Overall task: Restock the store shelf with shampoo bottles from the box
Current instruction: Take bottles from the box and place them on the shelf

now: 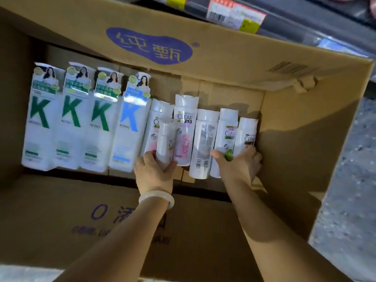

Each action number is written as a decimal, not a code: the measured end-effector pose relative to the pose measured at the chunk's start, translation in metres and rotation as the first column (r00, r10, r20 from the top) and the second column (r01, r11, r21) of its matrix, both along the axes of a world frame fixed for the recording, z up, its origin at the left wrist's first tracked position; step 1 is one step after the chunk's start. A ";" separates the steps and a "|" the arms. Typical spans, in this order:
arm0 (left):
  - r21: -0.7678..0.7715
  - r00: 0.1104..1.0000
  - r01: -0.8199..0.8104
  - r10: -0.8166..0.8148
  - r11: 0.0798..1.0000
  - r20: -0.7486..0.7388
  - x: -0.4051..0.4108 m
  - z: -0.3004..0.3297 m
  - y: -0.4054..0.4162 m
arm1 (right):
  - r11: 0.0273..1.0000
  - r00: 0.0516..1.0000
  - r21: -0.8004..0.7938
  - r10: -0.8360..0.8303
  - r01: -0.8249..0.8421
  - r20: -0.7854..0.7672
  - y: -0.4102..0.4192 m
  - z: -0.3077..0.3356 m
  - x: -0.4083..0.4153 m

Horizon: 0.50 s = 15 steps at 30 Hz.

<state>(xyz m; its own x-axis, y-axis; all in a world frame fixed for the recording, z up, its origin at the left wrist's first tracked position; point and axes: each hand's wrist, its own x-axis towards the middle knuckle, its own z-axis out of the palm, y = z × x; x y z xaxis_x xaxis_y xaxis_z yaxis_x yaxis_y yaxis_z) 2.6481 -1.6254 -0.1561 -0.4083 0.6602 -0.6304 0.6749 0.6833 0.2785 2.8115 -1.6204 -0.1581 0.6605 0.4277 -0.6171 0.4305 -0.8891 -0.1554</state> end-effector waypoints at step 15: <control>0.048 0.962 -0.090 0.074 0.995 0.263 -0.017 0.001 0.001 | 0.960 0.955 0.055 0.264 -0.273 0.134 0.008 -0.009 -0.015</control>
